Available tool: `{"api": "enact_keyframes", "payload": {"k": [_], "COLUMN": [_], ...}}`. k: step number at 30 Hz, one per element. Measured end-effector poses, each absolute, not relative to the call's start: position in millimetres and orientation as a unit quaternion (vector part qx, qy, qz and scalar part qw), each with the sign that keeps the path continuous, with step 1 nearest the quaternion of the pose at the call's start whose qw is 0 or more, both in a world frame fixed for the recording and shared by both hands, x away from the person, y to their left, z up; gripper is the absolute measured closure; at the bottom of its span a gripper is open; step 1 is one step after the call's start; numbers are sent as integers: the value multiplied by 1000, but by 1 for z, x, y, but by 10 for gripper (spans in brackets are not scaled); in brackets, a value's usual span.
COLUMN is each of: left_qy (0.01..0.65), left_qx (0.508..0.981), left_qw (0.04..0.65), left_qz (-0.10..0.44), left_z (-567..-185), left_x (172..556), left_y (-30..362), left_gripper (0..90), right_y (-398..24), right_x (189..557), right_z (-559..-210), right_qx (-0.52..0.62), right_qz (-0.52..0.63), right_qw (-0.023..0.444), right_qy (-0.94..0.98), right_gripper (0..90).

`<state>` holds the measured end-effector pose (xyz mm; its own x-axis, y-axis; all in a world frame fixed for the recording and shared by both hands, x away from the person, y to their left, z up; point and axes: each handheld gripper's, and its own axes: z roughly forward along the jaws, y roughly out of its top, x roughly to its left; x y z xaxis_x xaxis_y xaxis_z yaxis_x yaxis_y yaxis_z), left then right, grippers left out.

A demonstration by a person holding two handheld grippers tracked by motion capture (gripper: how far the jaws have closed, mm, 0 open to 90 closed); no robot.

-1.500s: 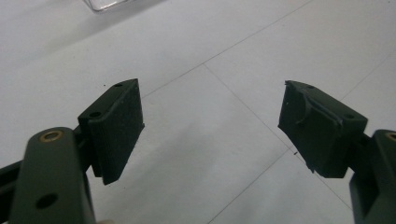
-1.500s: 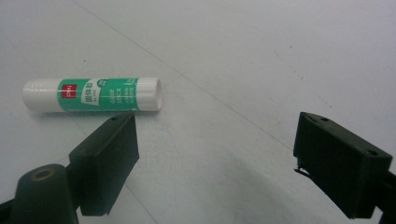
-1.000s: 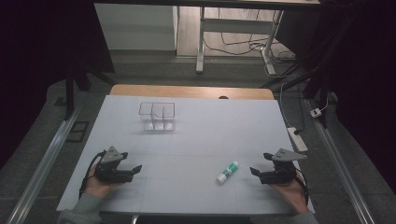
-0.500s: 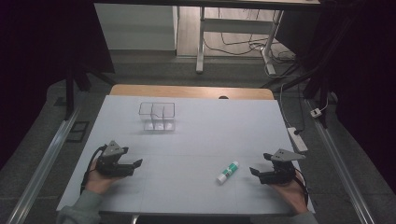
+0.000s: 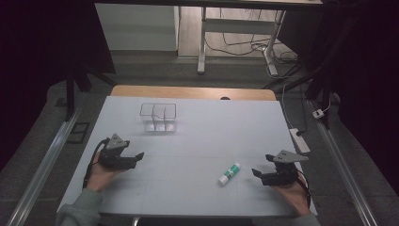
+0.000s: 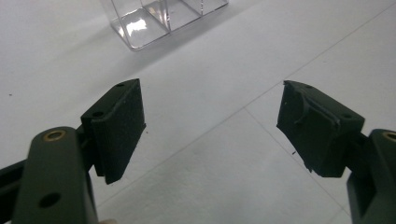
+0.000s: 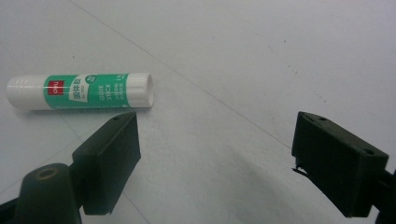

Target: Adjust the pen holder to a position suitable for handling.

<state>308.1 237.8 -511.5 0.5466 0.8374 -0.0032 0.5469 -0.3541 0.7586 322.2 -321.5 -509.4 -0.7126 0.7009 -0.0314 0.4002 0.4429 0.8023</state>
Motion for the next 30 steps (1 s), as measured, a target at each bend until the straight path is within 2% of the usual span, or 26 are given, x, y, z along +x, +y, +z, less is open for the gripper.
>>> {"api": "enact_keyframes", "payload": {"k": [30], "left_qy": [490], "left_qx": [772], "left_qw": [347], "left_qz": [208], "left_z": [-520], "left_x": [361], "left_y": [271], "left_gripper": [277], "right_y": [-322], "right_x": [323], "right_z": [-510], "right_qx": [335], "right_qz": [412], "right_qw": [183], "right_qy": [828], "right_gripper": [151]}}
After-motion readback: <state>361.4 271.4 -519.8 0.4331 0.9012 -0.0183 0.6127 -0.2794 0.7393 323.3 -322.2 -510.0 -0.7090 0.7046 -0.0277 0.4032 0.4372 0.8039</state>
